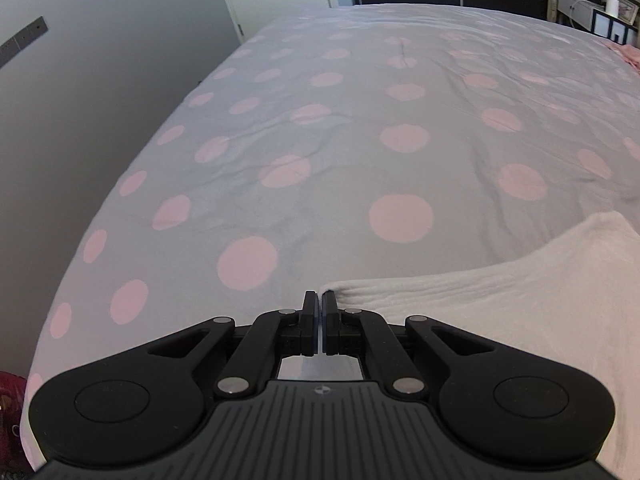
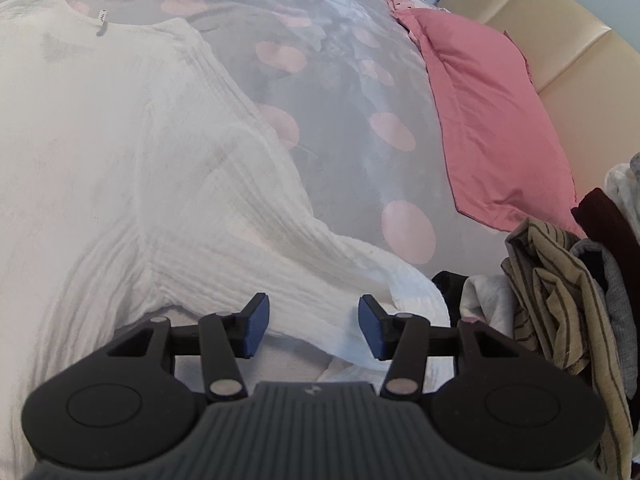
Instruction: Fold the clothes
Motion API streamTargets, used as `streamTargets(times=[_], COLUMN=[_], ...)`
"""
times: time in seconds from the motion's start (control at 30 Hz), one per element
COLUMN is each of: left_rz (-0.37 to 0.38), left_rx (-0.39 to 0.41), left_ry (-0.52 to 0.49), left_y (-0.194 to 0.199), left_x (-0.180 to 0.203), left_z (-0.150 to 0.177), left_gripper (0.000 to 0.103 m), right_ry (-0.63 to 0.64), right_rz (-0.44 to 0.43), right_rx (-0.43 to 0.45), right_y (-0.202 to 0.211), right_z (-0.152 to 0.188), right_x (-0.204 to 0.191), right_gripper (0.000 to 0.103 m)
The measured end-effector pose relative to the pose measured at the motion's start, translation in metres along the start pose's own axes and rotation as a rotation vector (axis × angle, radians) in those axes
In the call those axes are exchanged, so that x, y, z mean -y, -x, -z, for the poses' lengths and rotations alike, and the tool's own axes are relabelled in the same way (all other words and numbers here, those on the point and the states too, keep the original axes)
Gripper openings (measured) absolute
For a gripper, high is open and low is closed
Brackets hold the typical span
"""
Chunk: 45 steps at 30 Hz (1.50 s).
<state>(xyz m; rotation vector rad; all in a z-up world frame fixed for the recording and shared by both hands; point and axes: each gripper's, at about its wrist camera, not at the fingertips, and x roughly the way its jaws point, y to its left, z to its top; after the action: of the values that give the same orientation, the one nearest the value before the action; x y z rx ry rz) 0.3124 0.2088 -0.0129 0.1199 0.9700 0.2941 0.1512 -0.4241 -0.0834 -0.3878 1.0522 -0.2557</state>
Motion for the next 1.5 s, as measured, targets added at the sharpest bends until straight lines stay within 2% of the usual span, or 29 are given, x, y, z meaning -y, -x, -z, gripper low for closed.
streamTargets(times=[0.17,0.3,0.37,0.43,0.6,0.63,0.67,0.73,0.87,1.1,1.2,1.27,1.37,1.5], left_rz=[-0.035,-0.019,0.000,0.022,0.121,0.146,0.169,0.215,0.297,0.435,0.495,0.527,0.553,0.534], left_rx=[0.027,0.028,0.031,0.035,0.038,0.042,0.046,0.062,0.074,0.083,0.076,0.073,0.066,0.034], left_ry=[0.019,-0.051,-0.080,-0.104,-0.179,-0.207,-0.235,-0.291,-0.366,-0.439,-0.454,-0.470,-0.502,-0.589], left_y=[-0.005,-0.003,0.003,0.013,0.048,0.057,0.065,0.085,0.121,0.177,0.193,0.202,0.208,0.209], left_x=[-0.001,0.013,0.020,0.028,0.055,0.063,0.070,0.085,0.103,0.115,0.115,0.117,0.121,0.140], left_z=[-0.004,0.002,0.006,0.012,0.033,0.039,0.046,0.060,0.086,0.135,0.161,0.180,0.213,0.264], left_gripper=[0.000,0.003,0.005,0.015,0.016,0.016,0.016,0.016,0.021,0.022,0.031,0.033,0.037,0.037], right_ry=[-0.005,-0.008,-0.011,-0.021,0.001,0.018,0.035,0.048,0.058,0.096,0.106,0.129,0.146,0.209], right_rz=[-0.008,-0.029,-0.044,-0.065,-0.138,-0.151,-0.164,-0.210,-0.290,-0.424,-0.481,-0.522,-0.582,-0.642], right_rx=[-0.012,0.000,0.009,0.012,-0.001,-0.002,-0.003,-0.008,-0.008,-0.007,0.001,0.003,-0.010,-0.053], right_y=[-0.003,0.000,0.002,0.006,0.022,0.028,0.033,0.045,0.070,0.108,0.123,0.130,0.138,0.147], right_z=[0.000,0.001,0.002,0.004,0.012,0.015,0.018,0.023,0.036,0.073,0.089,0.100,0.119,0.146], right_x=[0.000,0.002,0.005,0.008,0.014,0.012,0.011,0.009,0.002,-0.025,-0.037,-0.045,-0.054,-0.069], right_gripper=[0.053,0.054,0.054,0.054,0.051,0.049,0.042,0.038,0.037,0.037,0.037,0.037,0.037,0.039])
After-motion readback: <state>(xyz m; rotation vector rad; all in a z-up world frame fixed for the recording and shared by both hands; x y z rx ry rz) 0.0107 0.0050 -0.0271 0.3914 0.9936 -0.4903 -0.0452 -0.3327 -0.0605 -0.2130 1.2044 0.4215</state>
